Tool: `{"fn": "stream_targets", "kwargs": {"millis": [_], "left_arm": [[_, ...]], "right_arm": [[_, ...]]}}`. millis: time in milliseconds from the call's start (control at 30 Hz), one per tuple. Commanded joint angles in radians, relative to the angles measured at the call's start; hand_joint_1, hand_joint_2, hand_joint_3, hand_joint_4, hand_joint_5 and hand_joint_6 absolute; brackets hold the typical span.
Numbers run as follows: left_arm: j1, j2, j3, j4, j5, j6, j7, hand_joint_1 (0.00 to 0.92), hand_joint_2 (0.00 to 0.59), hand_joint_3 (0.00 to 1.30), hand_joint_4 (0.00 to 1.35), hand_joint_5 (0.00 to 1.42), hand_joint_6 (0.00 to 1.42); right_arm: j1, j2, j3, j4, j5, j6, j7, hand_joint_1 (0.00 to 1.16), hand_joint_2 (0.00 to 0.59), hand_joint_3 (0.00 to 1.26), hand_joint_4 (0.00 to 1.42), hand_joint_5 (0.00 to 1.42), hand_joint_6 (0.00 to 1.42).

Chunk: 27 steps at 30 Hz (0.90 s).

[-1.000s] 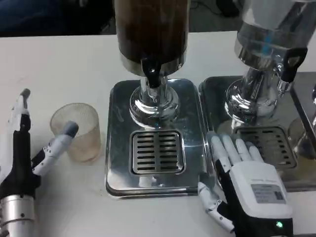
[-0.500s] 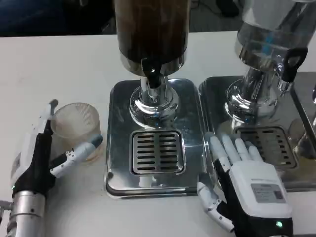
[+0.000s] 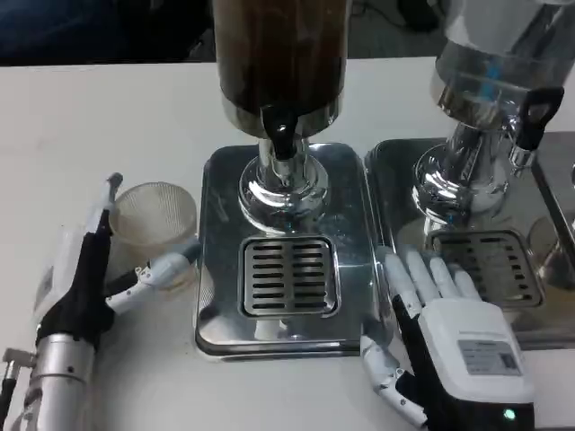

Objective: Grasp the cup under the faucet to collect the drink, then remove the cup.

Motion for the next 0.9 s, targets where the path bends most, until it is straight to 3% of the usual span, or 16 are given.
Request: {"fn": "stream_targets", "kwargs": {"millis": [33, 167, 333, 500, 600, 900], "left_arm": [[-0.016, -0.005, -0.017, 0.012, 0.009, 0.008, -0.022, 0.386, 0.038, 0.00, 0.00, 0.13, 0.13], [-0.015, -0.001, -0.023, 0.015, 0.018, 0.015, -0.011, 0.435, 0.049, 0.00, 0.00, 0.21, 0.21], [-0.018, -0.004, -0.033, 0.021, 0.027, 0.029, -0.007, 0.530, 0.054, 0.07, 0.14, 0.48, 0.55], [-0.019, -0.006, -0.045, 0.020, 0.035, 0.032, 0.038, 0.579, 0.053, 0.28, 0.40, 0.74, 0.88], [-0.026, -0.002, -0.052, 0.021, 0.038, 0.033, 0.064, 0.612, 0.037, 0.53, 0.66, 0.92, 1.08], [-0.025, -0.005, -0.063, 0.015, 0.066, 0.032, 0.159, 0.623, 0.000, 0.73, 0.89, 1.10, 1.26]], "right_arm": [[0.011, 0.010, -0.002, -0.015, -0.005, 0.008, -0.011, 0.00, 0.515, 0.03, 0.00, 0.00, 0.00], [0.008, 0.011, -0.004, -0.013, -0.004, 0.003, -0.014, 0.00, 0.515, 0.03, 0.00, 0.00, 0.01], [0.006, 0.013, -0.007, -0.012, -0.001, 0.002, -0.014, 0.00, 0.515, 0.03, 0.00, 0.00, 0.04], [0.009, 0.018, -0.012, -0.012, 0.001, 0.005, -0.016, 0.00, 0.515, 0.03, 0.00, 0.00, 0.05], [0.008, 0.019, -0.015, -0.009, 0.002, 0.002, -0.016, 0.00, 0.515, 0.03, 0.00, 0.00, 0.07], [0.006, 0.021, -0.019, -0.007, 0.003, 0.001, -0.014, 0.00, 0.515, 0.03, 0.00, 0.00, 0.10]]}}
